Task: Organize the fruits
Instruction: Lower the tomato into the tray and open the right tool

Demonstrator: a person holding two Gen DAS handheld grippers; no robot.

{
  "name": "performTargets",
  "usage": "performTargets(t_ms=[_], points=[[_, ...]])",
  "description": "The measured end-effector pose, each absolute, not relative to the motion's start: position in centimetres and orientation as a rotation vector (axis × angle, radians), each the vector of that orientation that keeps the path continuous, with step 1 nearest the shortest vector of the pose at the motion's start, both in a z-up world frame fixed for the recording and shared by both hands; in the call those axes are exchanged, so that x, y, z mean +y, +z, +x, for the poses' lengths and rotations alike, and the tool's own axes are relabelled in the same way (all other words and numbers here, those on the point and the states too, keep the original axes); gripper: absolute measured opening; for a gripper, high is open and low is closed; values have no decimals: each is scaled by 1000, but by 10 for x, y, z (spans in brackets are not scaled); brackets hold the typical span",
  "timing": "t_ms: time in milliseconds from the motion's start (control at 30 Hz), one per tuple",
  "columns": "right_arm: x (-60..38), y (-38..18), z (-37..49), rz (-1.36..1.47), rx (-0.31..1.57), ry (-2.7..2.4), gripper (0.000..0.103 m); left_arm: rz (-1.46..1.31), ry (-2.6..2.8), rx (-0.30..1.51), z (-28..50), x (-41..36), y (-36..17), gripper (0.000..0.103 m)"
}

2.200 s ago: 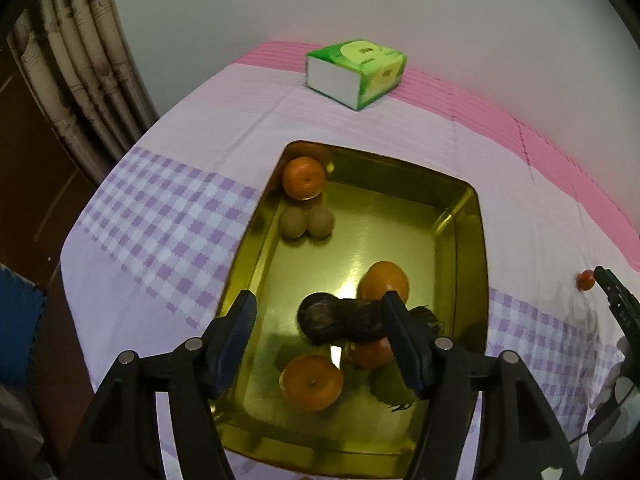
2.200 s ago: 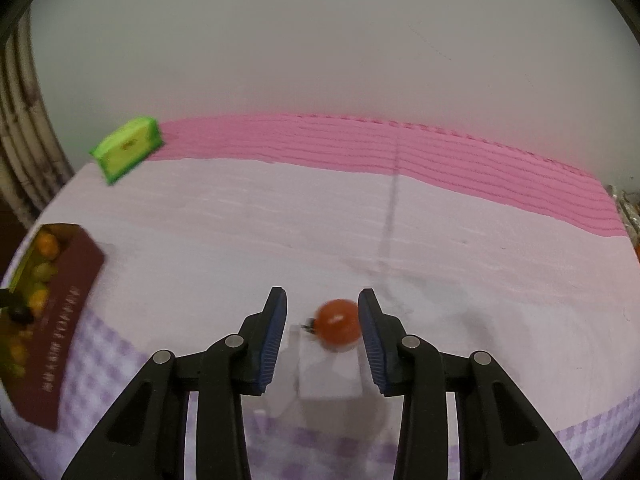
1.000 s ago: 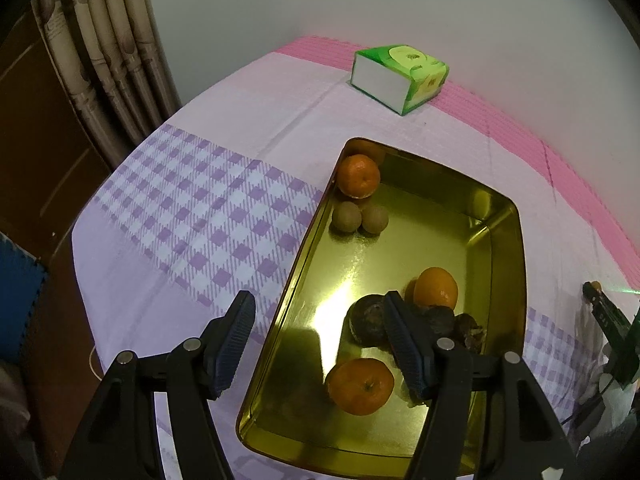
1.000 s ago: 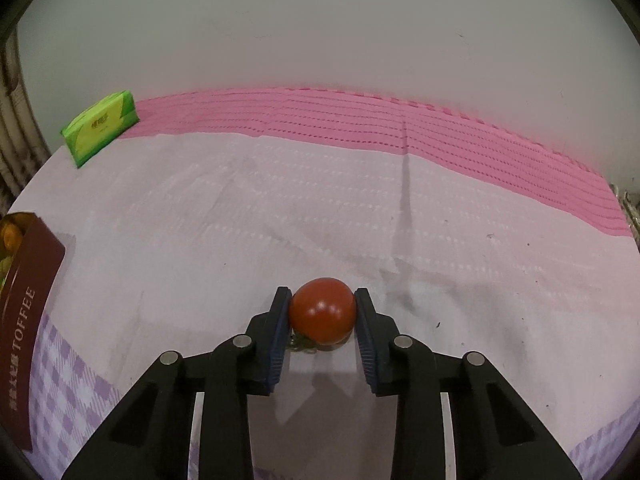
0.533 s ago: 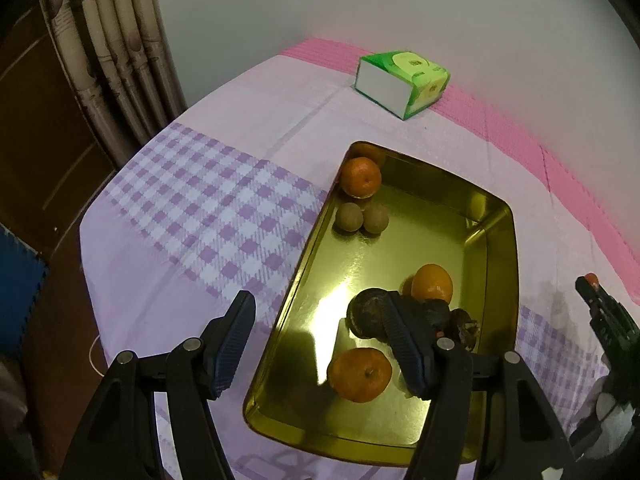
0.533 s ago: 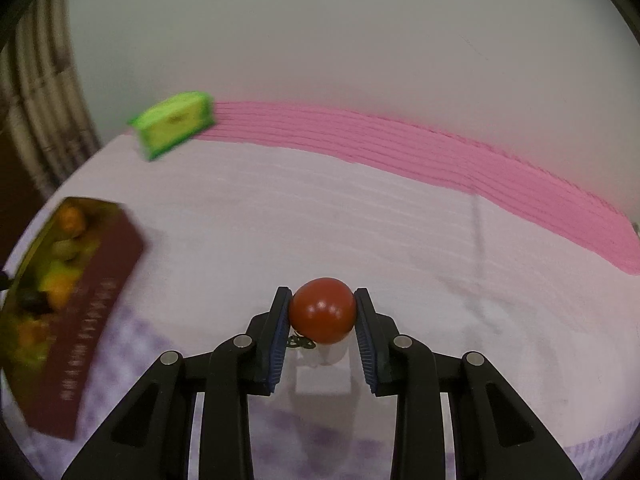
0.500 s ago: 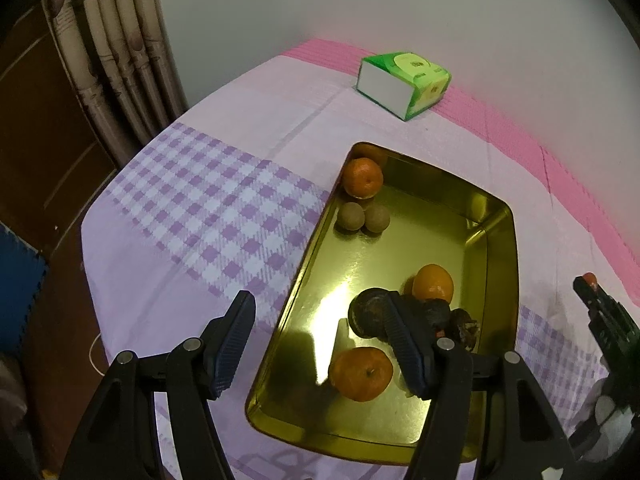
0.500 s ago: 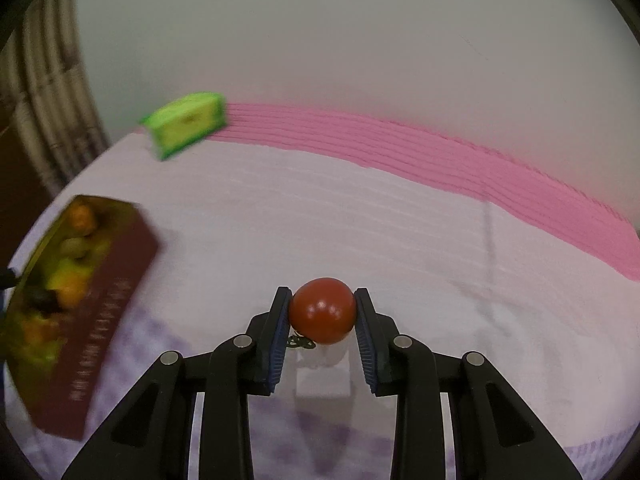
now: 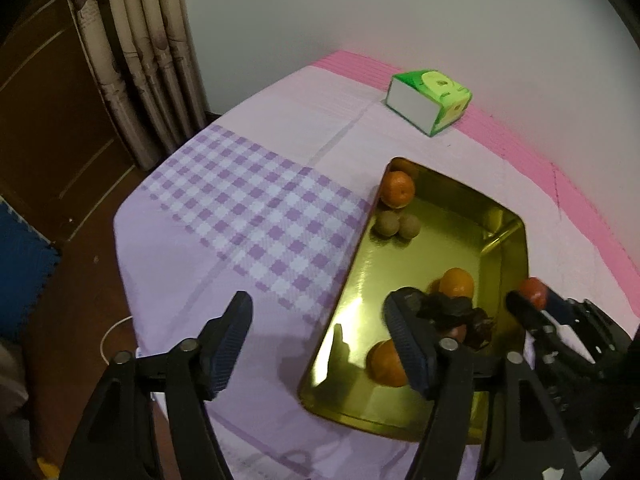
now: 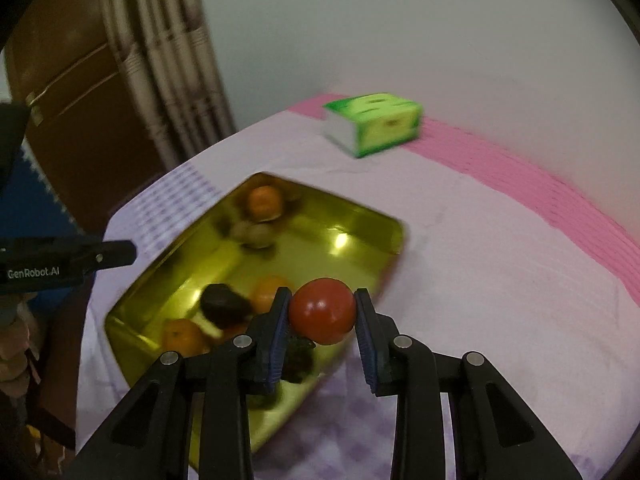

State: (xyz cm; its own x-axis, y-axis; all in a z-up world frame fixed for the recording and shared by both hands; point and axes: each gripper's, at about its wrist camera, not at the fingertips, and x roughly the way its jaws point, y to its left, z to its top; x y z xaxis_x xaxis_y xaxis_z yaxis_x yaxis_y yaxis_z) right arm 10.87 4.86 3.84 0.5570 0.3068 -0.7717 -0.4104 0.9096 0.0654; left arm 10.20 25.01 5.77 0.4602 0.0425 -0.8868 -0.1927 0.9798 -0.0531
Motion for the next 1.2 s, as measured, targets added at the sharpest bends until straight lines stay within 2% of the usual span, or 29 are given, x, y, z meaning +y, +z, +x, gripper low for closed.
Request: performTargets(t_ms=[400,433,467,500,567,600,667,833,1200], points=[[64,14,112,-137,968,422,34,-64,109,1105,93,230,51,68],[63,15,111,-135,969,417,38,-59,107,1108,92,228,50,68],[62,17,110,-134,972,416,48,-54,105,1108,91,226,50,68],[63,19,108,-134,967,423,54,-50,104,1109,90,226,49,68],[65,26,102,-144,950,430,72,-44,103,1114,89,223,48,68],[66,29,98,-155,941,427,75,-43,98,1114,88,222,48,68],[65,36,90,-163,927,410,87,-39,99,1113,86,220,49,68],[55,40,72,-166,955,379,95,-16,88,1115,82,212,49,68],[37,32,44,-160,1010,368,95,22,48,1126,75,186,46,69]])
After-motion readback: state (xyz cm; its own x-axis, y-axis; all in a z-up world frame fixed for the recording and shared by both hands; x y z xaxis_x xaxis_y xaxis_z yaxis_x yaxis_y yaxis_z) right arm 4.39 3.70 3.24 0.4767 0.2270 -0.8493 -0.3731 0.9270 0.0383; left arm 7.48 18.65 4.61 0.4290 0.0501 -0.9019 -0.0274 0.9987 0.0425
